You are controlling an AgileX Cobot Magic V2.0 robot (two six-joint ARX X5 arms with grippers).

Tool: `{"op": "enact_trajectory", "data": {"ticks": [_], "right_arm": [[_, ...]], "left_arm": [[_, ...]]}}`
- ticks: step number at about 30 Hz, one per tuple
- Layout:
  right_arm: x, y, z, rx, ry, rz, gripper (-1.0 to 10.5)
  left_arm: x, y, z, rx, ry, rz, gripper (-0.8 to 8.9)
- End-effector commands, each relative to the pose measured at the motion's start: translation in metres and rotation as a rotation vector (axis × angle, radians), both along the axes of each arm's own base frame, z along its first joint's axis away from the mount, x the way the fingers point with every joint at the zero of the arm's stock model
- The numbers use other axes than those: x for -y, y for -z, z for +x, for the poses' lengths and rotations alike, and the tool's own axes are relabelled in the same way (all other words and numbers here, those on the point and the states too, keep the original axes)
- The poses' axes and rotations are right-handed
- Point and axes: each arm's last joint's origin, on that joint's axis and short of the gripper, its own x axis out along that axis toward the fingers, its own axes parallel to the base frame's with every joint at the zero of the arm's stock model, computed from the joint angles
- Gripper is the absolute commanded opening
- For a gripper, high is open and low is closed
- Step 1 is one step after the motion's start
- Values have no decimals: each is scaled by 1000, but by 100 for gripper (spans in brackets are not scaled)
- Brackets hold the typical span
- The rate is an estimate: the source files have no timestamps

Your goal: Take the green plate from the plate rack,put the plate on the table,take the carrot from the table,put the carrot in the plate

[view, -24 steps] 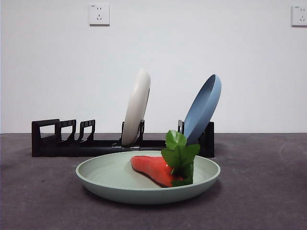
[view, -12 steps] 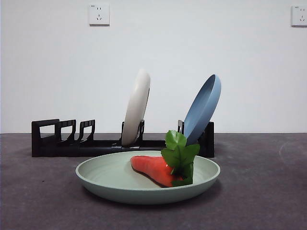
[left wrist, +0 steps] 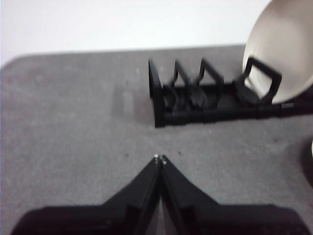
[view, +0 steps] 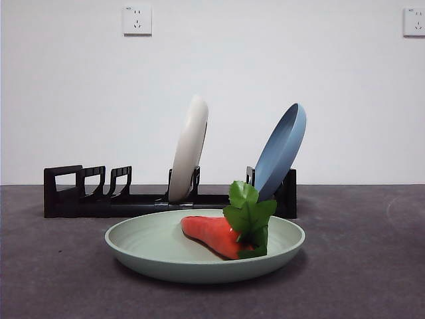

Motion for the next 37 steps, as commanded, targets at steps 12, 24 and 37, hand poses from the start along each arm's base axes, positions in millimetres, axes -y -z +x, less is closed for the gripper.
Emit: {"op": "enact_trajectory", "data": {"ticks": [12,24,37], "right_arm": [[0,0,0,5,1,3,3],[3,-2,-1,33,2,3,3],[60,-11,0,676,361,207,3]], "left_arm": [[0,3,0,3,-5,-18,-3],[0,3,0,3,-5,-18,-3],[0,3,0,2,-5,-18,-3]]}}
